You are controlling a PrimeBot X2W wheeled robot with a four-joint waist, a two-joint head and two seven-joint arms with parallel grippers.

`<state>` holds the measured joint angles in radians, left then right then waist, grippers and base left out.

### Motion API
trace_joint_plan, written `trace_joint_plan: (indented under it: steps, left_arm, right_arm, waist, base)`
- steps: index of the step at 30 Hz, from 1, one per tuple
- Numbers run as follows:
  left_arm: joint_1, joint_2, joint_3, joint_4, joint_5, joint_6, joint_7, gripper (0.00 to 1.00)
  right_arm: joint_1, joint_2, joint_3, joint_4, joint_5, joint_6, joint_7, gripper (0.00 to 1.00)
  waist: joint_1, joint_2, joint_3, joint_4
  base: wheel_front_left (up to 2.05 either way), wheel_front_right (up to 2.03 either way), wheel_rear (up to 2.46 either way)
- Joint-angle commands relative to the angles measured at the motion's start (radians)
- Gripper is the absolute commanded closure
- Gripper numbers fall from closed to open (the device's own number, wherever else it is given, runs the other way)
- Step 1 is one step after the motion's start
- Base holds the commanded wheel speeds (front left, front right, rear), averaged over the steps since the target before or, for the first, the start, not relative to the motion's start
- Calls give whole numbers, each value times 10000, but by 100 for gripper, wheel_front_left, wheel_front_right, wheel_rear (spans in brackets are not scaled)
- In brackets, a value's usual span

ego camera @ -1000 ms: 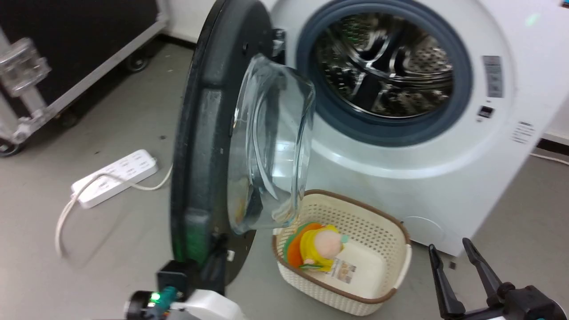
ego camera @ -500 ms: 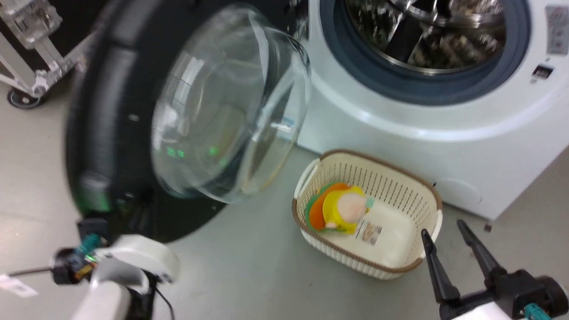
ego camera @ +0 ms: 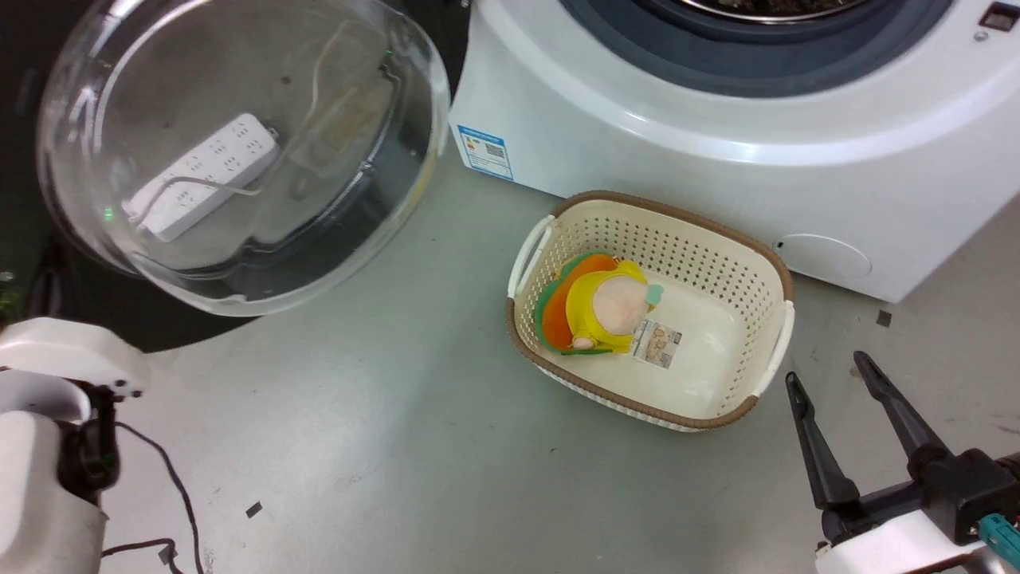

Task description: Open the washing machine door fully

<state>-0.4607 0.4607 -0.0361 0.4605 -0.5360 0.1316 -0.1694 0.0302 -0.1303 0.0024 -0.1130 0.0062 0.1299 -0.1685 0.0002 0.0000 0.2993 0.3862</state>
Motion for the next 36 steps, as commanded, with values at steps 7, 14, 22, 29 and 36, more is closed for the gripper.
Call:
trace_joint_plan:
  steps: [7,14,22,29,36]
  left_arm:
    - [-141,245,348,884,-197,-179,-481,100]
    - [494,-133,105,90,-32,-506,-803,100]
    - [1804,-641,-371,-1858,258,-385,-861,100]
    - [3383,-1156,-998,-3614,422,-136,-766,100]
    - [4342,-1946,-1651,-3890,703,181,-839,100]
  right_arm:
    - [-178,11,-33,26,17,8,-69,0]
    - [-154,280,-186,364,71,8,-359,0]
    - [-92,523,-410,802,133,8,-635,0]
    - [77,688,-539,1157,298,8,-809,0]
    - [260,765,-404,1350,415,8,-894,0]
  waist:
    - [-2,0,-235,-257]
    - [-2,0,-1167,-556]
    - [-2,0,-2387,-1344]
    - [-2,0,-3220,-2447]
    - [-2,0,-3437,-3192]
  base:
    - [0,0,0]
    - [0,0,0]
    - [0,0,0]
    - [0,0,0]
    - [0,0,0]
